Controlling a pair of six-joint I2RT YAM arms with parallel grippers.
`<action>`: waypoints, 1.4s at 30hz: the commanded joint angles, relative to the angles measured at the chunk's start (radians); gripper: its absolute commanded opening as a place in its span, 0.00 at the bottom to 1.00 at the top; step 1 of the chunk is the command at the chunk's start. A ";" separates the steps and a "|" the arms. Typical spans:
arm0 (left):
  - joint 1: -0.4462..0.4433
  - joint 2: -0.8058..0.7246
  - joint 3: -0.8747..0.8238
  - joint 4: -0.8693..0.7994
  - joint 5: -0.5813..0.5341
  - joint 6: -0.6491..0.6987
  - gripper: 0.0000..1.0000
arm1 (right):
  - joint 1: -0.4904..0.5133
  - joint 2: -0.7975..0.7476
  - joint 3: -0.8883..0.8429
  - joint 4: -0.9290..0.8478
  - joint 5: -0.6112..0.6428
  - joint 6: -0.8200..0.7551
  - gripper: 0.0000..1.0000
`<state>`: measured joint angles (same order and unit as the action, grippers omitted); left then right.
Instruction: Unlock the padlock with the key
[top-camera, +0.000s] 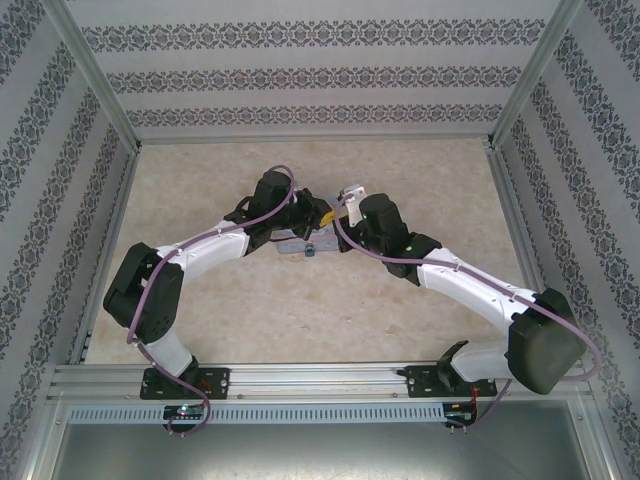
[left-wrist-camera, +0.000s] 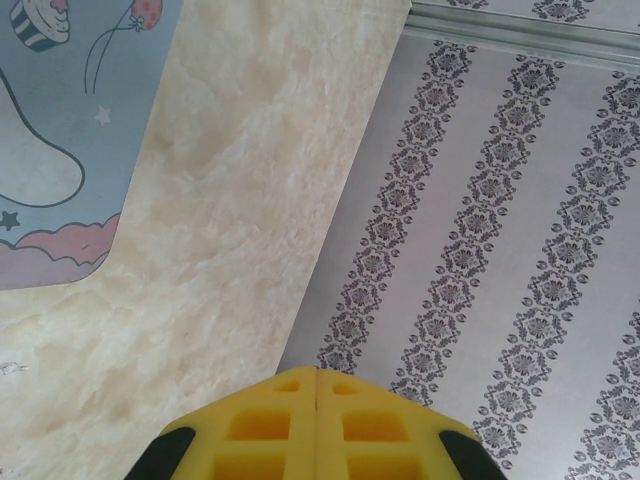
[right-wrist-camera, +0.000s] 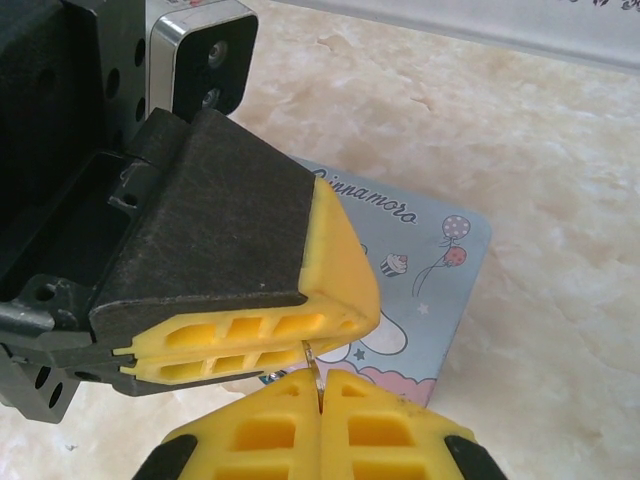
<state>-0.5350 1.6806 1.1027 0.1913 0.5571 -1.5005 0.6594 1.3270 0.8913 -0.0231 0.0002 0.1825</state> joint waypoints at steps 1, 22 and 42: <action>-0.014 0.012 0.023 -0.004 -0.013 0.027 0.00 | 0.002 -0.017 0.032 -0.011 0.032 0.012 0.35; 0.006 0.019 0.064 0.221 -0.040 0.583 0.00 | -0.380 -0.065 -0.052 0.206 -0.582 0.844 0.61; 0.006 0.040 -0.115 0.624 -0.209 0.491 0.00 | -0.216 0.094 -0.217 0.748 -0.400 1.469 0.69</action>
<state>-0.5346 1.7103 1.0092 0.7132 0.3798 -0.9871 0.4282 1.3914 0.6975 0.5793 -0.4595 1.5295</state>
